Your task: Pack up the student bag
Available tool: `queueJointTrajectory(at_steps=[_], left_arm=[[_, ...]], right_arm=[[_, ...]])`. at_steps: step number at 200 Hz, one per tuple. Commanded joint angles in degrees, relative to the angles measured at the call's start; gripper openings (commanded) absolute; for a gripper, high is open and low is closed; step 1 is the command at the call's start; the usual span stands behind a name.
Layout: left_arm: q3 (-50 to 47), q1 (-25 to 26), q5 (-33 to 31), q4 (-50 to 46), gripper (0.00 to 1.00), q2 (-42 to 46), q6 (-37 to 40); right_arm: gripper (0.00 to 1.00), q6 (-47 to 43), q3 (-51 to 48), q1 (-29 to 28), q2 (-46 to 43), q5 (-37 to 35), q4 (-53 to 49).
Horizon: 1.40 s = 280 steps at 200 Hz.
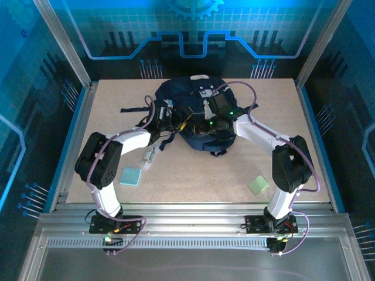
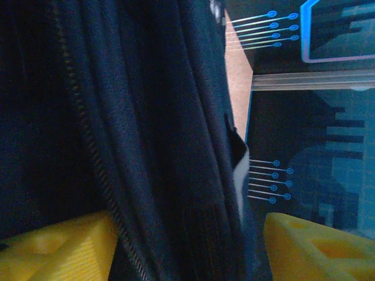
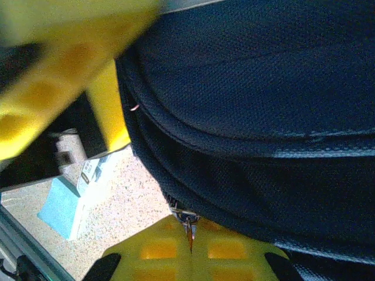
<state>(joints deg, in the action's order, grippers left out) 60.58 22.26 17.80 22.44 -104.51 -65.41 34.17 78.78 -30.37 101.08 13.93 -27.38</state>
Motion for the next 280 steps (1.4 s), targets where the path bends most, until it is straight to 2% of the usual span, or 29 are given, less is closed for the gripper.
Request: queueJointTrajectory(at_steps=[1, 14, 27, 66, 110, 143, 163, 177, 190, 230, 247, 260, 267, 280], left_arm=[[-0.27, 0.62, 1.94, 5.08, 0.38, -1.84, -2.16], [-1.73, 0.57, 0.34, 6.46, 0.15, -1.26, -1.50], [-1.59, 0.51, 0.13, 5.77, 0.00, -0.64, 0.20], [0.52, -0.95, 3.05, 2.11, 0.00, 0.35, 4.90], [-0.18, -3.70, 8.47, -0.88, 0.00, 2.04, 7.33], [0.18, -4.58, 12.69, -4.59, 0.00, 3.09, 10.53], [1.83, -5.28, 12.63, -8.97, 0.00, 2.99, 13.78], [2.86, -6.18, 12.39, -9.13, 0.00, 2.05, 14.24], [4.33, -6.94, 11.69, -8.57, 0.00, 0.60, 14.45], [16.17, -7.11, 6.92, -10.93, 0.00, -7.80, 15.67], [23.09, -6.92, 7.28, -12.21, 0.21, -12.30, 13.82], [26.89, -6.63, 7.99, -12.91, 0.48, -14.48, 12.38], [28.12, -6.62, 8.25, -13.41, 0.59, -15.04, 11.81], [28.20, -7.07, 9.04, -13.55, 0.68, -14.52, 10.67]], right_arm=[[0.00, 0.51, -0.01, -2.28, -2.01, 5.92, 2.87], [0.00, -0.90, -0.61, -2.32, -2.24, 4.34, 0.66], [0.00, -3.37, -0.97, -1.99, -2.28, 1.09, -3.36], [0.00, -12.28, -3.53, 0.64, -2.43, -13.39, -14.41], [0.00, -14.19, -9.21, 8.76, -2.09, -17.75, -12.93], [0.00, -17.06, -5.61, 14.19, 0.47, -28.80, -14.61], [0.00, -17.68, -2.14, 16.12, 1.44, -34.88, -18.06], [0.00, -18.61, -1.95, 16.06, 0.13, -35.09, -18.67], [0.00, -19.11, -2.76, 15.18, -1.84, -32.40, -18.86], [0.00, -17.55, -8.62, 9.10, -9.43, -13.98, -15.62], [0.00, -15.20, -10.21, 6.04, -10.98, -5.62, -10.00], [0.00, -12.98, -10.17, 4.01, -10.21, -0.02, -4.60], [0.00, -12.04, -9.46, 3.17, -9.13, 2.34, -2.09], [0.00, -10.64, -6.88, 1.70, -5.85, 4.18, 0.87]])
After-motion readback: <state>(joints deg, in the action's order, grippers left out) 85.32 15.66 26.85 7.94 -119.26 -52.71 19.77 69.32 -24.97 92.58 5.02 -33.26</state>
